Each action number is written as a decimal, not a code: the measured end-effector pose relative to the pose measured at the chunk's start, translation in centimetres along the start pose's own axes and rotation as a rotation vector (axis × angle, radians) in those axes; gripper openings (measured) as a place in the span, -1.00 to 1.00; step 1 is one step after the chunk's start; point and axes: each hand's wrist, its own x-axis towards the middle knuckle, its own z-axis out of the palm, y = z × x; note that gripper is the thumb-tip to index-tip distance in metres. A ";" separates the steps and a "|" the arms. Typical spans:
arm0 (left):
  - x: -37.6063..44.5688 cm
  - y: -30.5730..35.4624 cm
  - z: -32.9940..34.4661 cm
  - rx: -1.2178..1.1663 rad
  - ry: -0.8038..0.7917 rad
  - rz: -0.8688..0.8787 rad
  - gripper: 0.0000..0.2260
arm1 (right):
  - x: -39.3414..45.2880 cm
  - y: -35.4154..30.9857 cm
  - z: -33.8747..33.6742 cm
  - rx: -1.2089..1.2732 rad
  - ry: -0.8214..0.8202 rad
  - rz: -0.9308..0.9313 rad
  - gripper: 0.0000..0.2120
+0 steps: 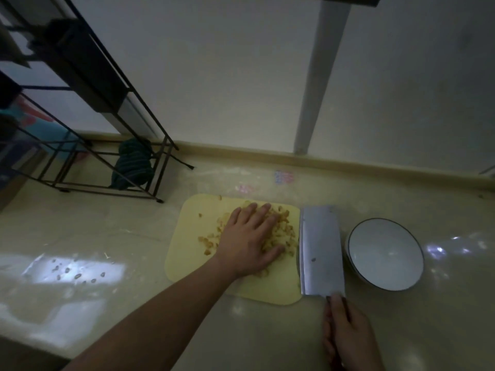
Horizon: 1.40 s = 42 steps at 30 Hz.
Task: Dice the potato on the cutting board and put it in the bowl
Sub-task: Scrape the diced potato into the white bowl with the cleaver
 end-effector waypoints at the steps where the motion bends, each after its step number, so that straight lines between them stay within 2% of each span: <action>1: -0.1 -0.1 0.2 -0.008 0.006 -0.004 -0.37 | 0.1 0.1 0.0 0.013 -0.007 0.010 -0.47; 7: -0.3 -0.1 0.5 -0.019 0.032 -0.045 -0.38 | 0.4 0.2 -0.2 0.039 -0.059 0.009 -0.47; 19: -0.4 -0.1 0.6 -0.002 -0.026 -0.055 -0.37 | 0.1 0.4 -0.2 0.038 -0.018 -0.033 -0.48; 42: -0.3 0.9 0.9 -0.025 0.031 0.001 -0.43 | 0.8 1.6 1.4 0.047 -0.175 -0.041 -0.54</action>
